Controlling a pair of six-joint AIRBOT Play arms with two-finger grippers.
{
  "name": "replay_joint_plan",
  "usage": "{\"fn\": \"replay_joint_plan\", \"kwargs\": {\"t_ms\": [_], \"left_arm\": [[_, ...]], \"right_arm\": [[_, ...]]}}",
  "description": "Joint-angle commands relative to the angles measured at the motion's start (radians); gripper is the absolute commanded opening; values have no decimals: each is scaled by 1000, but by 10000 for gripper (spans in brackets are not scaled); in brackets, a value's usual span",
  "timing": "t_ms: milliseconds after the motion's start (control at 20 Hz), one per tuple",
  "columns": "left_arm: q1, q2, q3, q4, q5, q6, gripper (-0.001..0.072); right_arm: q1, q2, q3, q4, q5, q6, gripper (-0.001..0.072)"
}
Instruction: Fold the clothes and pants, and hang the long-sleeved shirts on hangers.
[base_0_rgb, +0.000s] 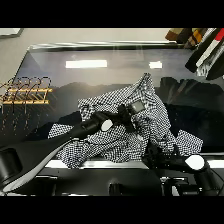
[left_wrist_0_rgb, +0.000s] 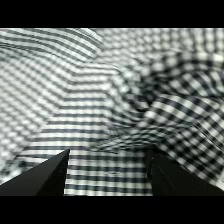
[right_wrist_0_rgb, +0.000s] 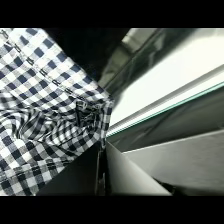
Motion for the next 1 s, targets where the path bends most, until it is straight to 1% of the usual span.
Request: {"fn": "replay_joint_plan", "kwargs": {"t_ms": [0, 50, 100, 150, 250, 450, 600, 700, 950], "left_arm": [[-11, -50, 51, -152, -110, 208, 550], [-13, -52, 52, -203, -132, 278, 551], [-15, -56, 52, -231, -152, 326, 551], [-16, -60, 52, -241, -161, 352, 551], [-17, -68, 52, -244, -146, 355, 551], [-17, -88, 53, -244, -36, 354, 550], [-17, -99, 56, -249, -3, 355, 550], [-17, -103, 56, -250, 51, 354, 550], [-17, -131, 56, -251, 62, 325, 549]], "right_arm": [[1, 29, 1, -57, 11, 45, 31], [1, 29, 1, -57, 7, 45, 31], [1, 29, 1, -57, 3, 45, 31], [1, 29, 1, -57, 2, 45, 31], [1, 29, 1, -56, 4, 45, 31], [1, 29, 1, -54, 5, 44, 31], [1, 29, 1, -54, 4, 40, 31], [1, 29, 1, -54, 4, 40, 31], [1, 29, 1, -54, 4, 40, 31]]}}
